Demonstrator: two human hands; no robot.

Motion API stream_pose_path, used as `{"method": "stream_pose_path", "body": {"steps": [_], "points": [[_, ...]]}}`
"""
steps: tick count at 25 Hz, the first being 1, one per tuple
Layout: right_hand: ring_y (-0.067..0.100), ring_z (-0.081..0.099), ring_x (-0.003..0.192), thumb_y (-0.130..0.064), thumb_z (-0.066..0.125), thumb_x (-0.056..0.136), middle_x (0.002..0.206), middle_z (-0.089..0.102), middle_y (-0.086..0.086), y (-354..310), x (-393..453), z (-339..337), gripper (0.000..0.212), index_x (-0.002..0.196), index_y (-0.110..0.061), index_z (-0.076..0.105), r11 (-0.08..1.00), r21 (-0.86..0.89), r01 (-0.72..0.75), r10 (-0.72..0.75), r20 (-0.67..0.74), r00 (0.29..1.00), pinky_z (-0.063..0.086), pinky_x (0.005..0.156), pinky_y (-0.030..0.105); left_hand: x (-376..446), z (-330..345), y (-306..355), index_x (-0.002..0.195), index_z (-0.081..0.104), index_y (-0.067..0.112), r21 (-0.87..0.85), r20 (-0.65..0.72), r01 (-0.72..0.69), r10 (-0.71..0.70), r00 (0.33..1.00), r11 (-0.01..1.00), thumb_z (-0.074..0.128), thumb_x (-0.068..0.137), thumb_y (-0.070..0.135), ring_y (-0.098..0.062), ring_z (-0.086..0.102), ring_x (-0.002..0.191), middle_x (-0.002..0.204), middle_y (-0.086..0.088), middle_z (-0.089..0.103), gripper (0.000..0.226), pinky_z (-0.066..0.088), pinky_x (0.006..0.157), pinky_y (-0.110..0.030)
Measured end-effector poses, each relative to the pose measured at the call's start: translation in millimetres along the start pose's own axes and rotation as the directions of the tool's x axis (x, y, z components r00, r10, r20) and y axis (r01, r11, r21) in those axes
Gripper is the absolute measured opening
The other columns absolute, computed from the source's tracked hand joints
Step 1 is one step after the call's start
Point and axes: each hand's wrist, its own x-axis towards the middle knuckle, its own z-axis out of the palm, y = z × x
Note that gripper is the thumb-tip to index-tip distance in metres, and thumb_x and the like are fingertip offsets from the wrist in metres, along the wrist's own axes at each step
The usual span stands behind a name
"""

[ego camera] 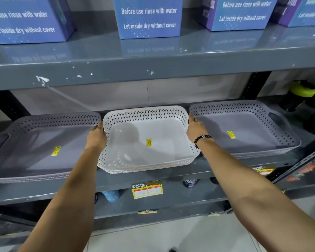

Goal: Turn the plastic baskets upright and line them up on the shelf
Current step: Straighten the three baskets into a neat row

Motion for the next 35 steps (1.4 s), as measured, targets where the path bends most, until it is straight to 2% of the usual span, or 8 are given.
{"method": "stream_pose_path", "body": {"steps": [4,9,11,14,23,25,29,35], "points": [[0.040,0.058,0.110,0.006,0.036,0.091,0.137,0.043,0.028,-1,1,0,0.061,0.147,-0.001,0.013,1.000,0.030,-0.004,0.005,-0.026,1.000,0.052,0.089,0.043,1,2,0,0.147,0.030,0.009,-0.077,-0.031,0.030,-0.033,0.999,0.997,0.029,0.092,-0.010,-0.047,0.053,0.114,0.132,-0.029,0.052,0.059,0.046,0.092,-0.050],[0.029,0.058,0.091,0.015,0.036,0.087,0.128,0.049,0.031,-1,2,-3,0.067,0.148,-0.002,0.014,0.993,0.108,-0.039,0.036,0.027,0.999,0.050,0.086,0.041,-1,1,2,0.147,0.033,0.012,-0.175,-0.035,0.086,-0.093,0.995,0.981,0.028,0.090,-0.012,-0.045,0.053,0.115,0.132,-0.027,0.054,0.061,0.046,0.093,-0.050],[0.025,0.056,0.077,0.015,0.037,0.086,0.108,0.056,0.026,-1,3,-3,0.068,0.148,-0.002,0.014,0.992,0.114,-0.047,0.044,0.031,0.999,0.052,0.069,0.034,-1,2,3,0.147,0.033,0.012,-0.193,-0.032,0.097,-0.105,0.994,0.976,0.027,0.091,-0.012,-0.045,0.053,0.117,0.134,-0.026,0.053,0.061,0.047,0.094,-0.050],[0.013,0.035,0.053,0.015,0.038,0.086,0.086,0.055,0.021,3,6,1,0.067,0.148,-0.001,0.016,0.991,0.124,-0.052,0.047,0.047,0.998,0.024,0.043,0.017,-3,3,4,0.147,0.033,0.014,-0.235,-0.025,0.115,-0.124,0.992,0.965,0.027,0.091,-0.012,-0.043,0.053,0.117,0.136,-0.023,0.053,0.062,0.049,0.096,-0.050],[0.018,0.042,0.060,0.014,0.035,0.088,0.060,0.027,-0.003,7,9,6,0.065,0.148,-0.001,0.016,0.994,0.105,-0.034,0.032,0.028,0.999,0.025,0.043,0.019,-13,3,7,0.147,0.034,0.016,-0.299,-0.021,0.157,-0.171,0.985,0.941,0.027,0.093,-0.010,-0.041,0.056,0.116,0.140,-0.020,0.050,0.060,0.052,0.095,-0.047],[0.020,0.046,0.072,0.014,0.035,0.088,0.059,0.027,-0.003,7,7,4,0.064,0.148,-0.001,0.016,0.995,0.095,-0.021,0.019,0.026,0.999,0.029,0.045,0.023,-14,3,7,0.146,0.034,0.015,-0.293,-0.020,0.166,-0.180,0.983,0.942,0.026,0.091,-0.012,-0.042,0.055,0.116,0.138,-0.020,0.051,0.062,0.052,0.092,-0.045],[0.013,0.036,0.053,0.013,0.034,0.089,0.060,0.027,-0.003,8,5,5,0.064,0.148,-0.002,0.015,0.994,0.101,-0.040,0.037,0.035,0.999,0.022,0.042,0.018,-16,3,7,0.145,0.036,0.015,-0.294,-0.026,0.184,-0.200,0.979,0.938,0.026,0.090,-0.012,-0.041,0.055,0.116,0.137,-0.020,0.052,0.062,0.051,0.094,-0.046],[0.018,0.043,0.059,0.012,0.033,0.089,0.070,0.041,0.006,9,3,4,0.062,0.148,-0.002,0.017,0.993,0.110,-0.030,0.029,0.013,0.999,0.036,0.050,0.026,-19,5,7,0.144,0.037,0.014,-0.295,-0.031,0.190,-0.208,0.978,0.937,0.027,0.090,-0.013,-0.040,0.055,0.116,0.135,-0.021,0.053,0.062,0.051,0.095,-0.045]]}}
